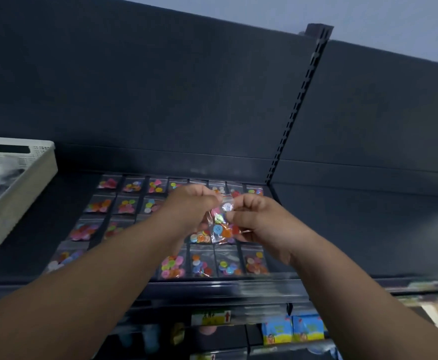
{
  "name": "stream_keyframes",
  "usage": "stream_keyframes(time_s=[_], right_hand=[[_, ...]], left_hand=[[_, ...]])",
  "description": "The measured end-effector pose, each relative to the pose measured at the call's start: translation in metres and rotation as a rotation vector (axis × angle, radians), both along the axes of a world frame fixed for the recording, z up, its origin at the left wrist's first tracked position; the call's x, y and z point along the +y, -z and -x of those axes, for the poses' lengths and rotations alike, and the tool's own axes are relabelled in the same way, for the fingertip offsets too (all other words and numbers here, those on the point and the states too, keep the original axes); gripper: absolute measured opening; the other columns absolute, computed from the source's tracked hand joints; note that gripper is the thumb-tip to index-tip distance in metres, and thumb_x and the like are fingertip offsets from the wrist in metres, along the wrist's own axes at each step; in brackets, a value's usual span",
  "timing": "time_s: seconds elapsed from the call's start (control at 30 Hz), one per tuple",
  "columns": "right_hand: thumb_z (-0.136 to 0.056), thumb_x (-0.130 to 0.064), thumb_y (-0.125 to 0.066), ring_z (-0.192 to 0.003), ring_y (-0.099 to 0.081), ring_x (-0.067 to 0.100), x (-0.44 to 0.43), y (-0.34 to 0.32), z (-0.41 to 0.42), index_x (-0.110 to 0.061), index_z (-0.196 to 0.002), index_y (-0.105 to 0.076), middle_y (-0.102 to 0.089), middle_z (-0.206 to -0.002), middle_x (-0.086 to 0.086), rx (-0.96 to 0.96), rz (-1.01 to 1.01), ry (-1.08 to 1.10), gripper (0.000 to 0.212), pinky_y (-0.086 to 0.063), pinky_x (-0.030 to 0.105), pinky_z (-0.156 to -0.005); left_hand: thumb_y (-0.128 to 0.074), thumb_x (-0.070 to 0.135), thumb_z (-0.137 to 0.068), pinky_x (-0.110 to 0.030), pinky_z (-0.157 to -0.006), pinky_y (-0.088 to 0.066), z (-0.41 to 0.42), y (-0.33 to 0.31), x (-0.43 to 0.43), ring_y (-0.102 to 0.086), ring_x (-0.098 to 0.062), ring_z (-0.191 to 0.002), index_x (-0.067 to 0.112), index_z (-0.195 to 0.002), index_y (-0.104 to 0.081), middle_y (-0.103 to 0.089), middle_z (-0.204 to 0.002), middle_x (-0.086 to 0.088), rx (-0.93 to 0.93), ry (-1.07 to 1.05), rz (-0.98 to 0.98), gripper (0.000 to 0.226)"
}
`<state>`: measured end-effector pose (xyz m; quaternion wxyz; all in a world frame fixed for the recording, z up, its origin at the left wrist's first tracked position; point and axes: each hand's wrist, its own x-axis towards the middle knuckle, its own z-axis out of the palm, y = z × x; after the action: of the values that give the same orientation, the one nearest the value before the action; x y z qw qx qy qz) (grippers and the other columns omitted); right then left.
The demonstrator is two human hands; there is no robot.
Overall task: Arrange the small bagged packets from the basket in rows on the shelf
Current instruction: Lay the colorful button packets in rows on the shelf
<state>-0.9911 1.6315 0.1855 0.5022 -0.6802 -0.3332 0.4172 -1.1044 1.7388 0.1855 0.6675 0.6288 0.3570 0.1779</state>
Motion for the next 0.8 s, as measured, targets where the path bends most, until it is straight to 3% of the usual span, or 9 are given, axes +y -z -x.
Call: stream_keyframes(time_s=[0.1,0.23,0.4,0.5,0.6,0.7,0.8], right_hand=[[-0.083,-0.005,-0.067,-0.063,-0.058,0.014,-0.006,0.004,-0.004,-0.014,-0.080,-0.058,-0.062,-0.072,0.004,-0.003,0.026,0.027,0.014,-0.047,0.022,-0.058],[-0.084,-0.008,-0.068,-0.057,-0.061,0.008,-0.011,0.011,-0.012,-0.016,-0.077,-0.060,-0.066,-0.066,0.000,-0.028,0.069,0.027,0.013,-0.047,0.023,-0.059],[-0.086,-0.019,-0.066,-0.062,-0.056,0.014,-0.020,0.012,-0.030,-0.018,-0.073,-0.062,-0.059,-0.066,0.002,0.009,0.013,0.031,0.014,-0.047,0.025,-0.060],[-0.087,-0.012,-0.064,-0.053,-0.047,0.017,-0.025,0.009,-0.049,-0.016,-0.069,-0.060,-0.056,-0.061,0.005,0.009,-0.043,0.039,0.019,-0.036,0.028,-0.050],[-0.088,-0.005,-0.061,-0.050,-0.048,0.016,-0.036,0.008,-0.070,-0.013,-0.068,-0.057,-0.059,-0.057,0.005,0.002,-0.019,0.033,0.021,-0.036,0.028,-0.048],[-0.089,-0.004,-0.060,-0.051,-0.053,0.011,-0.051,0.013,-0.091,-0.013,-0.072,-0.056,-0.063,-0.058,0.000,-0.041,0.071,0.050,0.019,-0.039,0.022,-0.047],[-0.089,-0.004,-0.059,-0.057,-0.056,0.015,-0.060,0.032,-0.109,-0.013,-0.077,-0.057,-0.066,-0.068,0.006,-0.085,0.186,0.057,0.015,-0.039,0.018,-0.044]], left_hand=[[-0.063,0.016,-0.089,-0.028,-0.061,-0.052,-0.005,0.003,-0.002,-0.061,-0.019,-0.072,0.015,-0.078,-0.065,-0.068,-0.080,-0.006,-0.033,-0.008,0.050,0.011],[-0.061,0.015,-0.091,-0.027,-0.062,-0.056,-0.009,0.007,-0.008,-0.065,-0.021,-0.075,0.008,-0.089,-0.064,-0.070,-0.087,-0.012,-0.056,-0.027,0.060,0.008],[-0.063,0.015,-0.089,-0.030,-0.064,-0.054,-0.024,0.006,-0.016,-0.061,-0.020,-0.074,0.015,-0.076,-0.063,-0.067,-0.084,-0.006,-0.013,0.012,-0.035,0.013],[-0.066,0.017,-0.087,-0.029,-0.063,-0.052,-0.040,0.004,-0.025,-0.055,-0.013,-0.063,0.017,-0.071,-0.062,-0.062,-0.073,0.003,-0.012,0.033,-0.080,0.016],[-0.066,0.023,-0.087,-0.032,-0.068,-0.056,-0.056,0.008,-0.038,-0.058,-0.012,-0.064,0.018,-0.082,-0.063,-0.065,-0.082,-0.001,0.011,0.012,-0.124,0.008],[-0.064,0.028,-0.088,-0.033,-0.068,-0.052,-0.063,0.018,-0.048,-0.061,-0.012,-0.069,0.024,-0.091,-0.056,-0.062,-0.087,0.000,0.132,0.033,-0.336,0.010],[-0.061,0.028,-0.090,-0.027,-0.064,-0.048,-0.062,0.031,-0.060,-0.057,-0.010,-0.075,0.027,-0.086,-0.057,-0.061,-0.086,0.004,0.297,0.145,-0.597,0.006]])
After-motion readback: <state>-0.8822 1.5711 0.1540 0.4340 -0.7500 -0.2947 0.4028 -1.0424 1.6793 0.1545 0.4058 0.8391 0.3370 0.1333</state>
